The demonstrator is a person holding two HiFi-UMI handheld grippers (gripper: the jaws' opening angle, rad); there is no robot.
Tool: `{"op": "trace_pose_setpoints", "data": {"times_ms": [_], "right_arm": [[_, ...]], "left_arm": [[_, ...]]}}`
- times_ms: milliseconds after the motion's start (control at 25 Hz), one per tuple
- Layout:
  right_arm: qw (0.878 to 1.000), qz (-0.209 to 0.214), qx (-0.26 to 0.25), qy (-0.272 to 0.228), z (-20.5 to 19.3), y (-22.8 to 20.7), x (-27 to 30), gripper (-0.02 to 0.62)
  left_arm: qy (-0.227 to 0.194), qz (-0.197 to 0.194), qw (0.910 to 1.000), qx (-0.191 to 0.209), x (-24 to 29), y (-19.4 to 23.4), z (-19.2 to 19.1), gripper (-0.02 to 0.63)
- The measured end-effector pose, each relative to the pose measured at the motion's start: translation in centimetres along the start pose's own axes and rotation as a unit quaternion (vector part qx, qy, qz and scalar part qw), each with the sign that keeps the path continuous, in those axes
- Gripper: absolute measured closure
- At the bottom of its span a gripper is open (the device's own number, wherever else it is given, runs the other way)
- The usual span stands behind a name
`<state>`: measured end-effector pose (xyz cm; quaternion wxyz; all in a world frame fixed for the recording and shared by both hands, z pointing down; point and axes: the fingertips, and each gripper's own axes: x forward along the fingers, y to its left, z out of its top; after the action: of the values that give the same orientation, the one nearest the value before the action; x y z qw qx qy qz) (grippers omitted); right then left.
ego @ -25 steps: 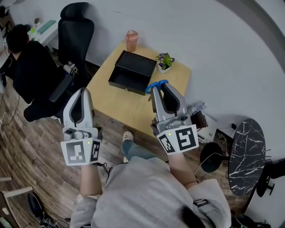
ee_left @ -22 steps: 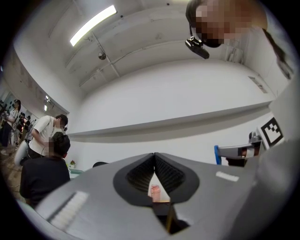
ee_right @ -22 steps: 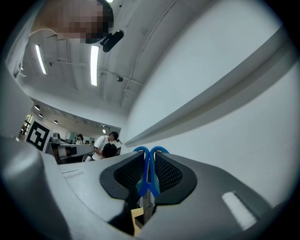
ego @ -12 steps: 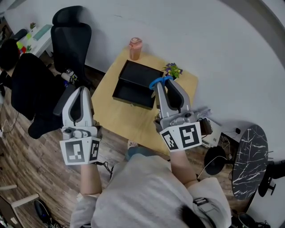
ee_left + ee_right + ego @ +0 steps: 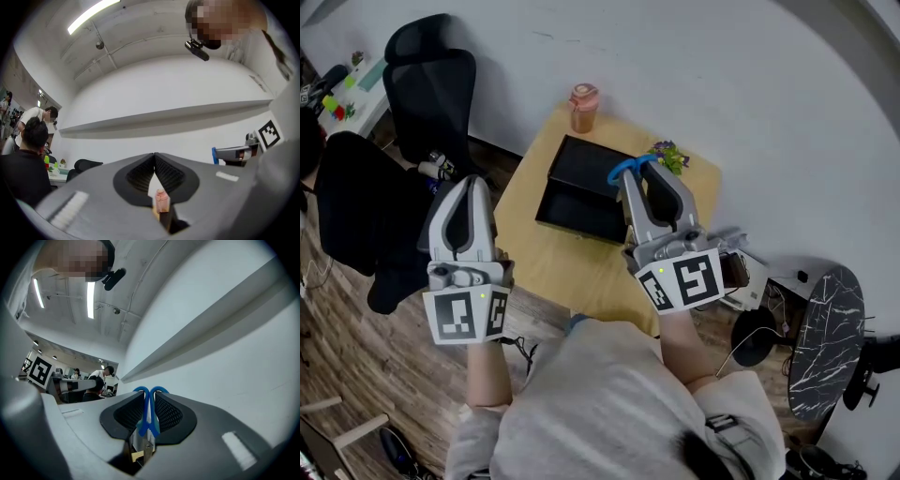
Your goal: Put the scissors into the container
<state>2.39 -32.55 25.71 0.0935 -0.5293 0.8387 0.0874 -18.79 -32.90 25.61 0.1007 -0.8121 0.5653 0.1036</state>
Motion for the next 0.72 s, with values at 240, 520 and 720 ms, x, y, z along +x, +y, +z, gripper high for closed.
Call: {"op": "trace_pose_setpoints", "data": {"times_ms": [240,520,720], "right_arm": [[0.999,0.029,-0.008,0.044,-3.6,-0.2,1.8,0.522],[0.992,0.061,-0.01,0.114,-9.6,0.3,2.3,0.522],[0.983,0.082,-0.012,0.167,-14.4,0.7,2.1,0.522]], "left_arm": [[0.01,-0.01,0.9999,-0.005,2.2,-0.3,-1.6,0.548],[0.033,-0.02,0.9992,-0.009,3.4,-0.7,-3.8,0.548],[0.045,-0.024,0.9986,-0.012,3.7,-0.8,-4.9,0.548]]}}
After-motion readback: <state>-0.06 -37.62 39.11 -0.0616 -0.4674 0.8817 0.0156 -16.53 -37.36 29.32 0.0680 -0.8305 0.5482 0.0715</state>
